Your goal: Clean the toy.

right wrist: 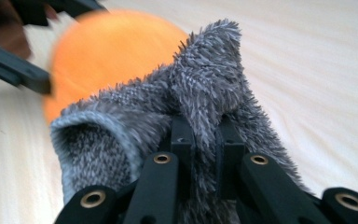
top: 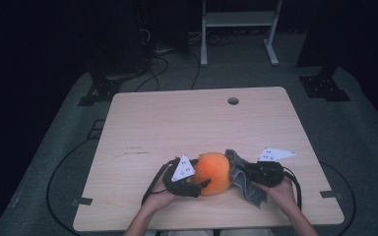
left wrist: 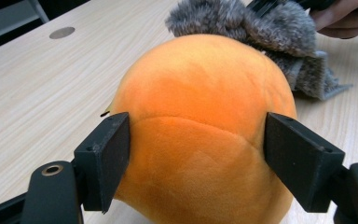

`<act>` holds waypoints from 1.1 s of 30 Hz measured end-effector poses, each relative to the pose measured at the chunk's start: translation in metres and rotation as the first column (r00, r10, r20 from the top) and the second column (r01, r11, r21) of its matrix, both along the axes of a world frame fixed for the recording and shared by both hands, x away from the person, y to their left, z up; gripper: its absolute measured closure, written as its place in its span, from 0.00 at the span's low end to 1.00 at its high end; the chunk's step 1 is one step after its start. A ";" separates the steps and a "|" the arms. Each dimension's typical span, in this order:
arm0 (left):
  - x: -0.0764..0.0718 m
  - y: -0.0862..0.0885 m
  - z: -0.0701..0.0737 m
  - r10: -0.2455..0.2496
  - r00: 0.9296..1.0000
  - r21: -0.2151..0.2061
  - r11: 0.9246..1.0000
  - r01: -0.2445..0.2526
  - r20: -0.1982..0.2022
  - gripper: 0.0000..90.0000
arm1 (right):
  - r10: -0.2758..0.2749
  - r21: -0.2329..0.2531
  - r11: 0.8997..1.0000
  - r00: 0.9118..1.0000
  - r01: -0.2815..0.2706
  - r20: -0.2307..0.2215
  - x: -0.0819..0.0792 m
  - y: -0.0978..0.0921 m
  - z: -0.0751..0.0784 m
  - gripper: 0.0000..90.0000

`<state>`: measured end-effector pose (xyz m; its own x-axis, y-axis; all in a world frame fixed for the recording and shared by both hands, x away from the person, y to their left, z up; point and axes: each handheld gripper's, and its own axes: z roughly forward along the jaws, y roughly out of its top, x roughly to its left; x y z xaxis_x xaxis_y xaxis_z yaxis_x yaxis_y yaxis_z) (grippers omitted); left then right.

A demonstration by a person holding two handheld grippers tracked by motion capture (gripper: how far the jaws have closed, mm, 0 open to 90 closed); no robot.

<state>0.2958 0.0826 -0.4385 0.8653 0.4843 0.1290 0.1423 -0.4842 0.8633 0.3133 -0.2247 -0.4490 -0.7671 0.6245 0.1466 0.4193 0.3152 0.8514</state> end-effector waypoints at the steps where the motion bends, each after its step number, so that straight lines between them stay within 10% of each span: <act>1: 0.000 0.001 -0.001 -0.004 1.000 0.001 1.000 0.004 0.002 0.27 | -0.004 -0.005 1.000 1.000 0.004 -0.010 0.001 -0.001 -0.001 0.90; 7: 0.003 0.008 -0.002 -0.014 1.000 -0.009 1.000 0.014 -0.021 0.28 | 0.006 0.029 1.000 1.000 -0.007 0.020 -0.002 0.003 0.003 0.90; 13: 0.002 0.007 -0.003 -0.011 1.000 -0.011 1.000 0.010 -0.017 0.28 | -0.052 -0.013 0.999 0.996 0.051 -0.070 0.007 -0.004 -0.005 0.90; 20: -0.005 -0.001 -0.001 -0.041 0.999 0.013 0.999 0.040 0.035 0.29 | 0.029 0.143 0.989 0.998 -0.036 0.046 -0.008 0.001 0.024 0.89; 24: -0.010 -0.005 -0.001 -0.072 0.995 0.020 0.997 0.071 0.066 0.30 | 0.061 0.082 0.995 0.997 -0.064 0.045 -0.008 0.012 0.019 0.89; 29: -0.010 -0.006 -0.001 -0.067 0.995 0.018 0.998 0.066 0.071 0.30 | -0.028 0.001 1.000 0.999 0.028 -0.029 -0.001 0.002 0.010 0.90; 33: -0.010 -0.009 -0.001 -0.062 0.994 0.012 0.998 0.061 0.087 0.29 | 0.039 0.058 0.997 0.997 -0.043 0.064 -0.014 0.013 0.029 0.90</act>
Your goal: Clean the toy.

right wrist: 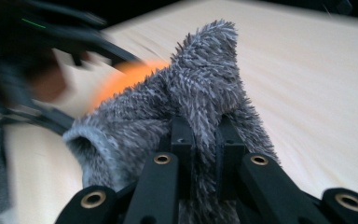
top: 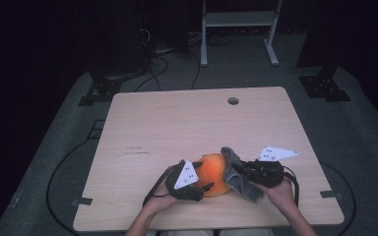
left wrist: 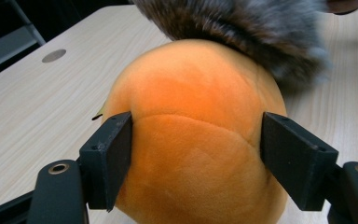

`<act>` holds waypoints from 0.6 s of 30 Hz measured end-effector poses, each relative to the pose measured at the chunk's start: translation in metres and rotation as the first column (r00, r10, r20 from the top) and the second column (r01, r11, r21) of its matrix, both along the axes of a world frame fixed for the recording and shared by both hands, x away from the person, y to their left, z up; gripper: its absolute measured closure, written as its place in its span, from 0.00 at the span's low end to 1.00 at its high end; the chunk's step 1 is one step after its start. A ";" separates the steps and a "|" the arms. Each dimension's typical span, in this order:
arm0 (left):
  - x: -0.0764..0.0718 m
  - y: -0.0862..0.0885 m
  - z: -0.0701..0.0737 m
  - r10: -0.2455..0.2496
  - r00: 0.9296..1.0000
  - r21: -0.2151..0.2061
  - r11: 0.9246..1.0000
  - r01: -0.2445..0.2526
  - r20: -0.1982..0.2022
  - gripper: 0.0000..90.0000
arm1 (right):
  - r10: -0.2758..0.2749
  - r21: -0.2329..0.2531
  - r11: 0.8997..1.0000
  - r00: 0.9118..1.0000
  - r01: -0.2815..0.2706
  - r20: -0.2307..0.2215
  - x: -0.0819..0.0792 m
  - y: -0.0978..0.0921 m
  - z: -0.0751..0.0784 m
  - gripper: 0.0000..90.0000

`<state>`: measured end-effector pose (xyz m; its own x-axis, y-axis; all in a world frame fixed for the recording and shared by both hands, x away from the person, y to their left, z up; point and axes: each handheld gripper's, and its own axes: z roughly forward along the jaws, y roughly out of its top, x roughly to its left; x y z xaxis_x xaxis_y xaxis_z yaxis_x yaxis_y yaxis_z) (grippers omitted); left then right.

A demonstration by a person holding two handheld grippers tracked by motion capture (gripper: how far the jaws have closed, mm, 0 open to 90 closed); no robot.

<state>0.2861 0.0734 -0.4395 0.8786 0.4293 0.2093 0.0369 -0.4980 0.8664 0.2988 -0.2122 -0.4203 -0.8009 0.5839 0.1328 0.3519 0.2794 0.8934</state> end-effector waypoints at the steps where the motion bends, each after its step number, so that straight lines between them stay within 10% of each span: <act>1: 0.001 0.000 0.000 0.000 1.000 -0.004 1.000 0.000 -0.003 0.28 | 0.032 -0.002 0.999 0.999 -0.032 0.028 -0.003 0.006 0.003 0.90; 3: 0.002 0.003 0.002 -0.002 1.000 -0.028 1.000 0.002 -0.022 0.22 | 0.053 -0.068 0.996 0.997 -0.049 0.056 -0.005 0.016 0.002 0.90; 9: 0.014 0.011 0.000 0.053 0.989 -0.050 0.997 -0.060 -0.138 0.11 | 0.013 -0.030 0.999 1.000 -0.013 0.013 0.001 0.001 -0.008 0.90; 14: 0.009 0.004 0.001 0.060 0.993 -0.030 0.998 -0.063 -0.099 0.31 | -0.048 -0.081 0.995 0.998 0.051 0.038 0.002 -0.003 -0.004 0.90; 18: 0.004 -0.001 0.005 0.044 0.997 -0.025 0.999 -0.046 -0.067 0.34 | 0.017 -0.033 0.999 0.993 -0.014 0.113 -0.011 0.006 0.010 0.90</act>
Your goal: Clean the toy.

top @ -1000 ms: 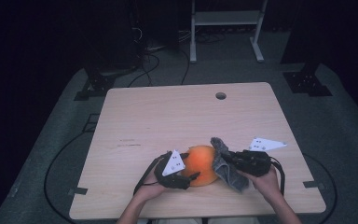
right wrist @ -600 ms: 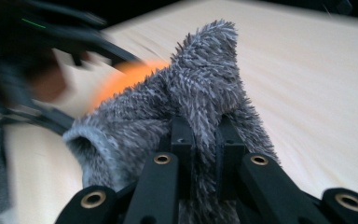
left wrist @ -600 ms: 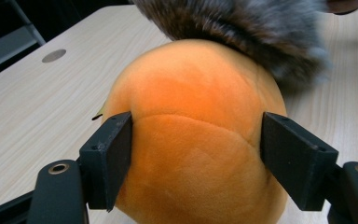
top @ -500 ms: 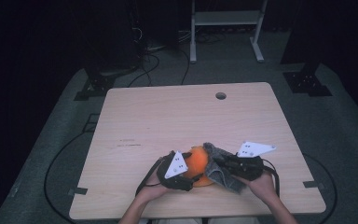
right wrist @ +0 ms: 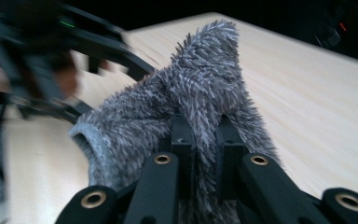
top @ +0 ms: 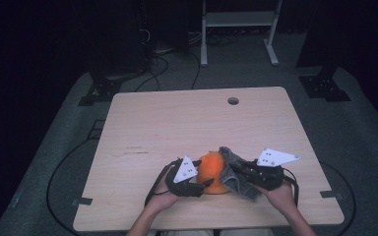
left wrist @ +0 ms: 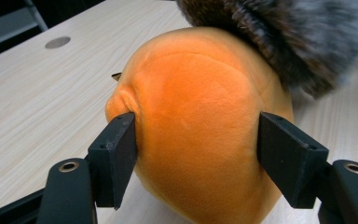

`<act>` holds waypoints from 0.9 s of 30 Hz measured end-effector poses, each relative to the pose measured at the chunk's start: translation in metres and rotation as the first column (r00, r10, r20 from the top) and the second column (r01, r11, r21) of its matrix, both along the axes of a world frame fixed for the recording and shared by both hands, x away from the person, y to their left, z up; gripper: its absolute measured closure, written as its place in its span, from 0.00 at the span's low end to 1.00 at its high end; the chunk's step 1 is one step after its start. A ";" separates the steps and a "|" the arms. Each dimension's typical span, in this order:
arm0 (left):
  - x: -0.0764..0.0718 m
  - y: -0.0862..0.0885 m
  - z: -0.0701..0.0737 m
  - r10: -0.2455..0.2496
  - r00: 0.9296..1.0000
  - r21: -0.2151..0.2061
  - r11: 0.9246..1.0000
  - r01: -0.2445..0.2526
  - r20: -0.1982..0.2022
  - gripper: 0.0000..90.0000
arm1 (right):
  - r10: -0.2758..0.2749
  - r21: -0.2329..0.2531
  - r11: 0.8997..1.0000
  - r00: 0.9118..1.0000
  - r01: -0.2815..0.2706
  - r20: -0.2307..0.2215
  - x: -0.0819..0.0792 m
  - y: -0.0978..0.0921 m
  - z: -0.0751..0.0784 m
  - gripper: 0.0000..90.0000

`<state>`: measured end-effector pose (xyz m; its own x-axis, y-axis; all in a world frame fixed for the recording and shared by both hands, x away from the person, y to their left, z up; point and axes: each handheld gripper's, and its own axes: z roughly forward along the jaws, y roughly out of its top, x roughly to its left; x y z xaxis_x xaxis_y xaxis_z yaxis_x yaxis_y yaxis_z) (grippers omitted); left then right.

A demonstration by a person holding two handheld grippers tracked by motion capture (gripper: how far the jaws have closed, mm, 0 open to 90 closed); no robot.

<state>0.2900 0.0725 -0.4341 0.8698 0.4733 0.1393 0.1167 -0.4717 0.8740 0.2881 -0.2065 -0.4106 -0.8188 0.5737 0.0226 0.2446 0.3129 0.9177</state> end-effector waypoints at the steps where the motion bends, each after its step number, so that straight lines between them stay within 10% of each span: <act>1: -0.001 -0.001 0.001 -0.007 1.000 0.002 1.000 0.007 0.010 0.34 | 0.037 -0.002 0.999 0.999 -0.037 0.022 -0.004 0.005 0.003 0.90; 5: -0.001 -0.002 0.001 0.015 1.000 -0.008 1.000 -0.015 0.012 0.23 | 0.051 -0.054 0.997 0.998 -0.049 0.034 -0.004 0.011 -0.001 0.90; 10: 0.009 -0.001 -0.004 0.045 0.991 -0.067 0.996 -0.054 -0.128 0.13 | 0.033 -0.043 0.999 0.999 -0.033 0.005 0.000 0.004 -0.004 0.90; 14: 0.003 -0.005 -0.002 0.026 0.997 -0.049 0.998 -0.029 -0.069 0.28 | 0.018 -0.056 0.998 0.999 -0.016 0.037 -0.003 0.005 0.001 0.90; 21: -0.008 -0.013 0.001 -0.013 1.000 0.033 0.999 0.012 0.027 0.30 | 0.145 -0.054 0.988 0.988 -0.142 0.049 -0.015 0.027 0.007 0.90; 27: -0.009 -0.015 -0.001 -0.021 0.999 0.042 0.999 0.020 0.034 0.33 | 0.047 -0.059 0.997 0.999 -0.046 0.023 -0.003 0.010 0.007 0.90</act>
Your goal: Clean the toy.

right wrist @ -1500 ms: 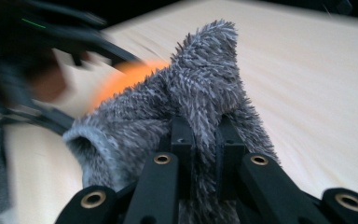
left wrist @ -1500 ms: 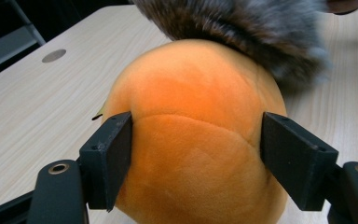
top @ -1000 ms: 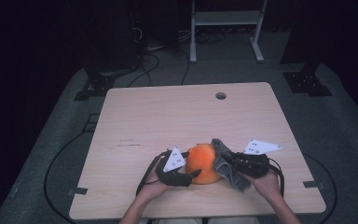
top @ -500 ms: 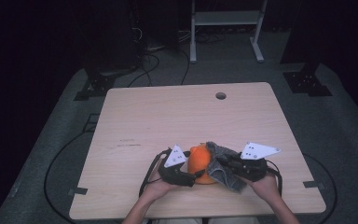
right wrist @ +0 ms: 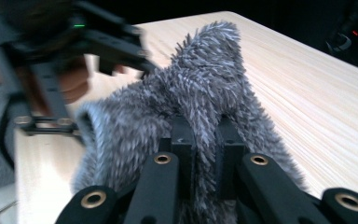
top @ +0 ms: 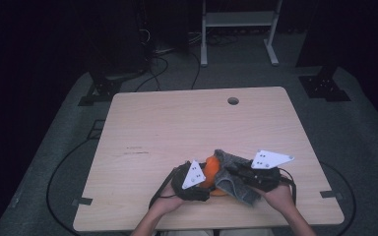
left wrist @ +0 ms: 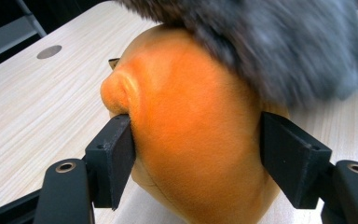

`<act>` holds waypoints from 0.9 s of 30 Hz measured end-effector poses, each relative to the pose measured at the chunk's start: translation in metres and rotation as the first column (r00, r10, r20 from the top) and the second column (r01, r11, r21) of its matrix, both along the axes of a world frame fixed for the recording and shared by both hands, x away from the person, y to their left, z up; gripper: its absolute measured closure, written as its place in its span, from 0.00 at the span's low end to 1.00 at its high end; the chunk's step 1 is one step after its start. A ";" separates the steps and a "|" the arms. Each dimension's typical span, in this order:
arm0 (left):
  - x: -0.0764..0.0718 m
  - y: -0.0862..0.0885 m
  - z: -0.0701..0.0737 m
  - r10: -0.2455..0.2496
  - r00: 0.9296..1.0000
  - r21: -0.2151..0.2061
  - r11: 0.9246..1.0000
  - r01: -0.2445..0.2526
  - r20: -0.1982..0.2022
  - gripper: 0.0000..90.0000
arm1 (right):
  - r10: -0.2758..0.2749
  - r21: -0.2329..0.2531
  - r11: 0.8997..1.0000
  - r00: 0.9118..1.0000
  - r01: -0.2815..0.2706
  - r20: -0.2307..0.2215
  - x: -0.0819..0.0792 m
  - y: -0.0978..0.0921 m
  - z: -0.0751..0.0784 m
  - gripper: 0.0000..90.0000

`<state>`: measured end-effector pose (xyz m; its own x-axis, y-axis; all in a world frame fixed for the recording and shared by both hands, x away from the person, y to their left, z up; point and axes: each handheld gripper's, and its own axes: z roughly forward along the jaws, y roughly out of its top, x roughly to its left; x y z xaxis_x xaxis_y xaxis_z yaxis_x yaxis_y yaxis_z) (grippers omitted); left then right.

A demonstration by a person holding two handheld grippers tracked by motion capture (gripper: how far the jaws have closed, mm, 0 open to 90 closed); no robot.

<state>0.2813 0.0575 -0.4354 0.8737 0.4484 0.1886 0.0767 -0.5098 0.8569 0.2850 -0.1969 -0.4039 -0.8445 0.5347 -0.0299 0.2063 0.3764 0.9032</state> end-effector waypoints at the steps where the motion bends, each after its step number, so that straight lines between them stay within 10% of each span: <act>1: 0.001 0.001 0.000 -0.003 1.000 -0.005 1.000 0.003 -0.005 0.33 | -0.012 0.008 1.000 1.000 0.012 -0.008 0.002 -0.003 -0.001 0.90; 10: 0.014 0.007 0.003 0.015 0.984 -0.138 0.990 -0.040 -0.179 0.14 | 0.041 0.003 0.999 0.999 -0.041 -0.032 0.000 -0.005 -0.007 0.90; 16: 0.004 0.005 0.001 -0.017 0.998 -0.042 0.999 0.014 -0.053 0.34 | 0.131 0.026 0.991 0.991 -0.130 -0.021 -0.006 0.007 0.000 0.90; 24: 0.005 0.008 0.000 -0.036 0.998 -0.037 0.999 0.034 -0.042 0.36 | -0.027 0.020 0.999 0.997 0.029 -0.068 0.011 -0.018 -0.007 0.90; 27: 0.011 0.010 0.002 -0.053 0.991 -0.088 0.995 0.042 -0.120 0.25 | -0.016 0.037 0.999 0.996 0.020 -0.091 0.012 -0.023 -0.012 0.90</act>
<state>0.2919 0.0677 -0.4331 0.9085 0.4158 0.0428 0.1604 -0.4414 0.8829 0.2970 -0.2199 -0.4157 -0.8330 0.5492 0.0669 0.2945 0.3378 0.8939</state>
